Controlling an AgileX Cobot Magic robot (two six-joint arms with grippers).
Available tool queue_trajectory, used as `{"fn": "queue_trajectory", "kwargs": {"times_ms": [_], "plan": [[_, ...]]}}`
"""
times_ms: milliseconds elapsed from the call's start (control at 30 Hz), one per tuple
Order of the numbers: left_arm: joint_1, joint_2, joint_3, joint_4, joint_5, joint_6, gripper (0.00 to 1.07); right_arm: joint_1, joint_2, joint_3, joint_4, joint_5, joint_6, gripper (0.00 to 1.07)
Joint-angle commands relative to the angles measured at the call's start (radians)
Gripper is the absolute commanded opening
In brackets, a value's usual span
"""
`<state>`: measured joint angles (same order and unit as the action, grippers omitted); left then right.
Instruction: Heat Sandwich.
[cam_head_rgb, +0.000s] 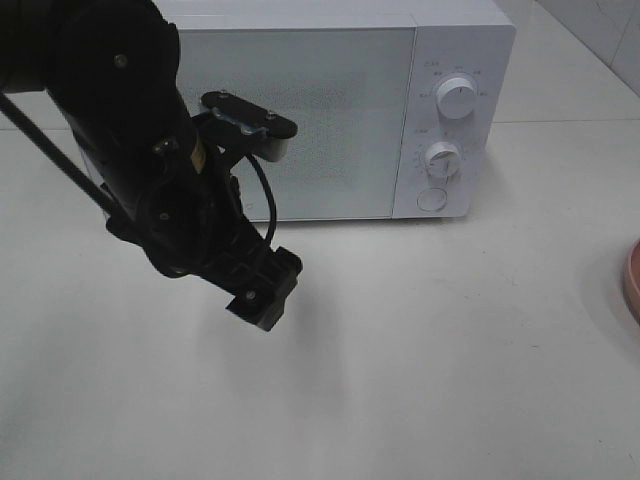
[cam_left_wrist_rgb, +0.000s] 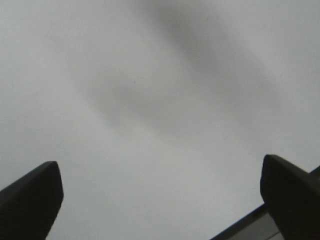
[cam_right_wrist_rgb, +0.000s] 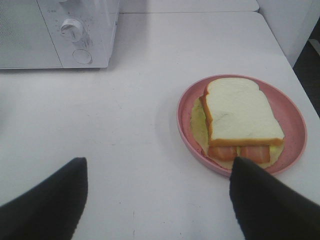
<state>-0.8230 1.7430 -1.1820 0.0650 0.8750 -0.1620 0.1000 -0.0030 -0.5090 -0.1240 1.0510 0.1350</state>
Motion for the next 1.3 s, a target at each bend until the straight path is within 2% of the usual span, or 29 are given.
{"fn": "queue_trajectory", "kwargs": {"times_ms": [33, 233, 267, 400, 433, 500, 533, 633, 667, 733, 800, 833, 900, 1100, 1300], "plan": [[0.002, -0.014, 0.002, 0.006, 0.058, -0.01, 1.01, -0.007, -0.025, 0.002, -0.002, -0.007, -0.001, 0.76], [0.099, -0.076, 0.002, -0.065, 0.084, 0.003, 1.01, -0.007, -0.025, 0.002, -0.002, -0.007, -0.001, 0.76], [0.154, -0.111, 0.002, -0.094, 0.094, 0.029, 1.01, -0.007, -0.025, 0.002, -0.002, -0.007, -0.001, 0.76], [0.234, -0.162, 0.002, -0.124, 0.113, 0.071, 1.01, -0.007, -0.025, 0.002, -0.002, -0.007, -0.001, 0.76], [0.293, -0.201, 0.002, -0.141, 0.127, 0.094, 1.01, -0.007, -0.025, 0.002, -0.002, -0.007, -0.001, 0.76], [0.347, -0.24, 0.002, -0.148, 0.14, 0.105, 1.01, -0.007, -0.025, 0.002, -0.002, -0.007, -0.001, 0.76], [0.347, -0.24, 0.002, -0.148, 0.14, 0.105, 1.01, -0.007, -0.025, 0.002, -0.002, -0.007, -0.001, 0.76], [0.464, -0.303, 0.002, -0.146, 0.177, 0.132, 1.01, -0.007, -0.025, 0.002, -0.002, -0.007, -0.001, 0.76], [0.464, -0.303, 0.002, -0.146, 0.177, 0.132, 1.01, -0.007, -0.025, 0.002, -0.002, -0.007, -0.001, 0.76], [0.556, -0.351, 0.002, -0.146, 0.203, 0.142, 1.01, -0.007, -0.025, 0.002, -0.002, -0.007, -0.001, 0.76], [0.611, -0.378, 0.002, -0.148, 0.217, 0.153, 1.01, -0.007, -0.025, 0.002, -0.002, -0.007, -0.001, 0.76], [0.611, -0.378, 0.002, -0.148, 0.217, 0.153, 1.01, -0.007, -0.025, 0.002, -0.002, -0.007, -0.001, 0.76], [0.691, -0.421, 0.002, -0.148, 0.237, 0.172, 1.01, -0.007, -0.025, 0.002, -0.002, -0.007, -0.001, 0.76], [0.803, -0.514, 0.002, -0.153, 0.275, 0.177, 1.01, -0.007, -0.025, 0.002, -0.002, -0.007, -0.001, 0.76], [0.821, -0.617, 0.002, -0.163, 0.305, 0.179, 1.01, -0.007, -0.025, 0.002, -0.002, -0.007, -0.001, 0.76]]}}
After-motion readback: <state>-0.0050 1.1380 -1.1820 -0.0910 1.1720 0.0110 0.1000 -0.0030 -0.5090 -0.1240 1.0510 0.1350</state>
